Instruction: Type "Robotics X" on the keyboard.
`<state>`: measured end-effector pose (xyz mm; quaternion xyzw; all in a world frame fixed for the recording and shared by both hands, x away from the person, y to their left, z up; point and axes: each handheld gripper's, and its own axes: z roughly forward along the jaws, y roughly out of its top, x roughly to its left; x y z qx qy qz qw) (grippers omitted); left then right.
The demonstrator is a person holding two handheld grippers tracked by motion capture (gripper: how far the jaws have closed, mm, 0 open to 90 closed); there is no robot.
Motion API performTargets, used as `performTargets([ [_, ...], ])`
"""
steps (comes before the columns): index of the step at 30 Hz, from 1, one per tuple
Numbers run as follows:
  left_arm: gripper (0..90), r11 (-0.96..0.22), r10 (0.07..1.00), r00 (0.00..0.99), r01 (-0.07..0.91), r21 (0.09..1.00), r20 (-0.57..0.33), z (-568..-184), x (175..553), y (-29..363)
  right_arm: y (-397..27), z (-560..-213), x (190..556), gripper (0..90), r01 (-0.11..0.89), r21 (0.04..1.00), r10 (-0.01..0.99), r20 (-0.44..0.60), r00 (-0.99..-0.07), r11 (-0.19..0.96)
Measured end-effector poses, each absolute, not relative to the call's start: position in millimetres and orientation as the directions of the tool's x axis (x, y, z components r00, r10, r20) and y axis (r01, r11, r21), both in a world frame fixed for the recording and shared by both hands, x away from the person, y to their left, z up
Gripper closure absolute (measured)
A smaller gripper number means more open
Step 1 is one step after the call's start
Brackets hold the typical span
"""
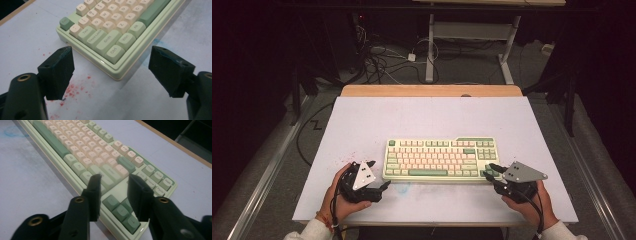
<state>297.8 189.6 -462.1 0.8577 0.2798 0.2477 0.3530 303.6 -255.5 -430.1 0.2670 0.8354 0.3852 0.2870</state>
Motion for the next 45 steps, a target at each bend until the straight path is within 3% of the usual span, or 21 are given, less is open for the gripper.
performTargets([
  [4,19.6,-0.589,0.659,0.720,0.314,0.745,0.218,-463.4,293.9,192.9,-254.2,-425.1,308.5,80.6,0.238,0.793,0.658,-0.253,-0.709,0.560],
  [11,19.5,-0.590,0.667,0.713,0.330,0.737,0.215,-467.0,290.0,200.1,-247.9,-420.8,319.3,89.6,0.266,0.773,0.651,-0.237,-0.721,0.576],
  [28,20.2,-0.573,0.686,0.706,0.375,0.728,0.176,-474.1,293.0,199.8,-209.4,-435.5,349.6,90.0,0.271,0.701,0.570,-0.230,-0.789,0.659],
  [45,21.3,-0.565,0.691,0.703,0.379,0.732,0.169,-471.9,293.5,198.8,-212.5,-452.2,360.5,90.0,0.310,0.682,0.589,-0.218,-0.778,0.663],
])
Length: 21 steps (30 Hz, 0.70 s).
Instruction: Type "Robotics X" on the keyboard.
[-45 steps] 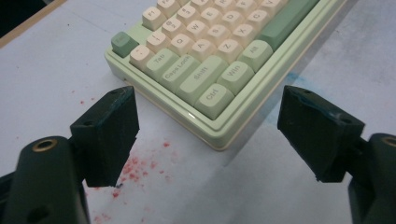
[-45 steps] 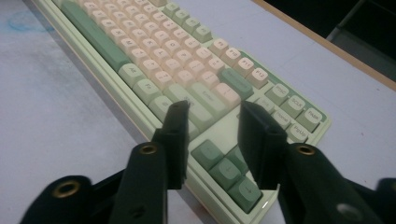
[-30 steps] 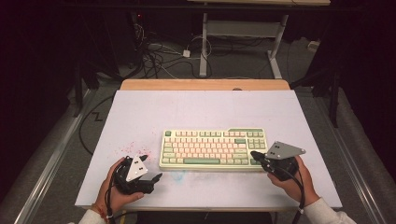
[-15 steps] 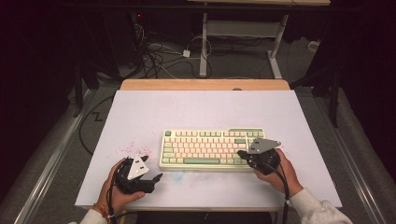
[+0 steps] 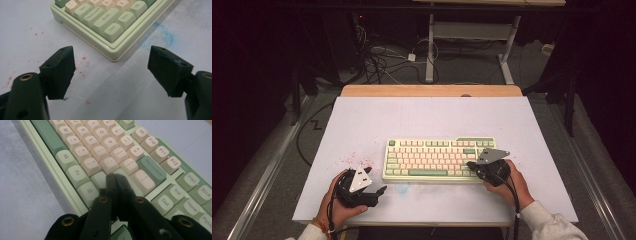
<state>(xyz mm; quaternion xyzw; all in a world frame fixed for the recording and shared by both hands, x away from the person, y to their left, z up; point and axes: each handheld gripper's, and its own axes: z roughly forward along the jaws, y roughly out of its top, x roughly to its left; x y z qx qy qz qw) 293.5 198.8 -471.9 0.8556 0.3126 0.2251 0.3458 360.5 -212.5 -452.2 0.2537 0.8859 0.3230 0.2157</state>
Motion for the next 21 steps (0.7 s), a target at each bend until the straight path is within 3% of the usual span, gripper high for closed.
performTargets([
  [3,26.4,-0.533,0.709,0.690,0.387,0.752,0.147,-466.4,292.8,200.4,-214.8,-453.4,360.6,90.0,0.318,0.692,0.599,-0.206,-0.774,0.648],
  [15,79.7,-0.477,0.740,0.667,0.425,0.770,0.091,-447.0,294.3,209.2,-215.4,-454.3,358.6,90.0,0.317,0.696,0.605,-0.209,-0.768,0.644],
  [17,86.0,-0.485,0.729,0.678,0.420,0.767,0.089,-446.4,296.0,207.9,-215.3,-454.6,358.5,90.0,0.317,0.698,0.606,-0.210,-0.767,0.643],
  [21,87.4,-0.524,0.697,0.708,0.394,0.755,0.115,-442.3,299.0,199.8,-214.9,-454.6,358.3,90.0,0.316,0.697,0.606,-0.212,-0.766,0.644],
])
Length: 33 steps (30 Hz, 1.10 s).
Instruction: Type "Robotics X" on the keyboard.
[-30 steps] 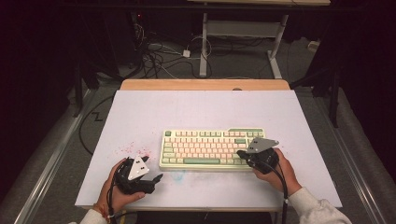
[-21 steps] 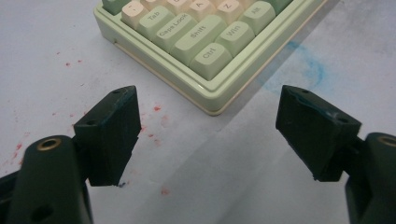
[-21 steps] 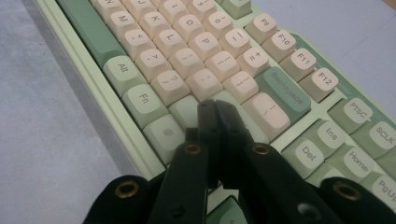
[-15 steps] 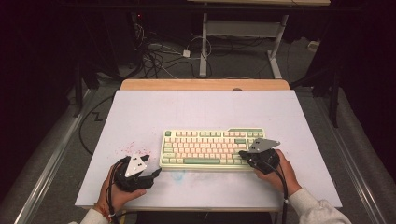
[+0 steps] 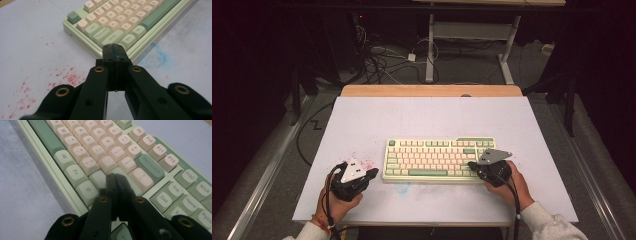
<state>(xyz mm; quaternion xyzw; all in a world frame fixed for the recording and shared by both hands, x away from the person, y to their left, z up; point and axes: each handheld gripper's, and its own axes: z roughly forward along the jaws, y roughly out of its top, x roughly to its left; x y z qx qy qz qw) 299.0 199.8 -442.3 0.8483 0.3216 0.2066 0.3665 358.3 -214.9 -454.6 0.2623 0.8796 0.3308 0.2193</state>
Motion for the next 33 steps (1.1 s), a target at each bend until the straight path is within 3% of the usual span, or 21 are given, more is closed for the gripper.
performTargets([
  [16,87.3,-0.591,0.616,0.777,0.344,0.730,0.132,-424.8,328.3,160.7,-213.6,-455.4,357.0,90.0,0.310,0.698,0.610,-0.227,-0.759,0.646],
  [33,86.6,-0.655,0.560,0.819,0.344,0.672,0.127,-430.2,356.1,123.5,-214.7,-455.8,357.3,90.0,0.305,0.702,0.607,-0.225,-0.762,0.644],
])
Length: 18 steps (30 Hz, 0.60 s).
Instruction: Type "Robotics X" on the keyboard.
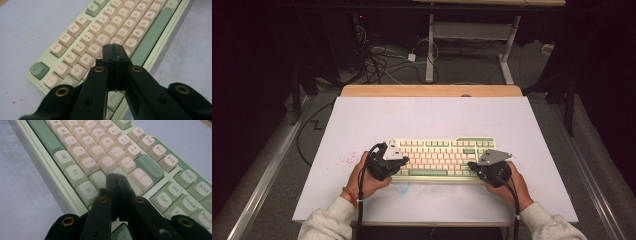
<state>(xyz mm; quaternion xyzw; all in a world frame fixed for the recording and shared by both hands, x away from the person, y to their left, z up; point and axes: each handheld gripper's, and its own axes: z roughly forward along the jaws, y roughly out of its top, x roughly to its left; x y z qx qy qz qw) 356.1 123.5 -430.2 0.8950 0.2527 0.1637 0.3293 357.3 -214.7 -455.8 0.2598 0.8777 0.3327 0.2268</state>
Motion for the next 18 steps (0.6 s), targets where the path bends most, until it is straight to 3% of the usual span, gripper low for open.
performTargets([
  [18,85.8,-0.714,0.536,0.831,0.351,0.606,0.150,-444.4,365.5,104.8,-214.9,-455.9,357.4,90.0,0.303,0.702,0.605,-0.227,-0.763,0.645],
])
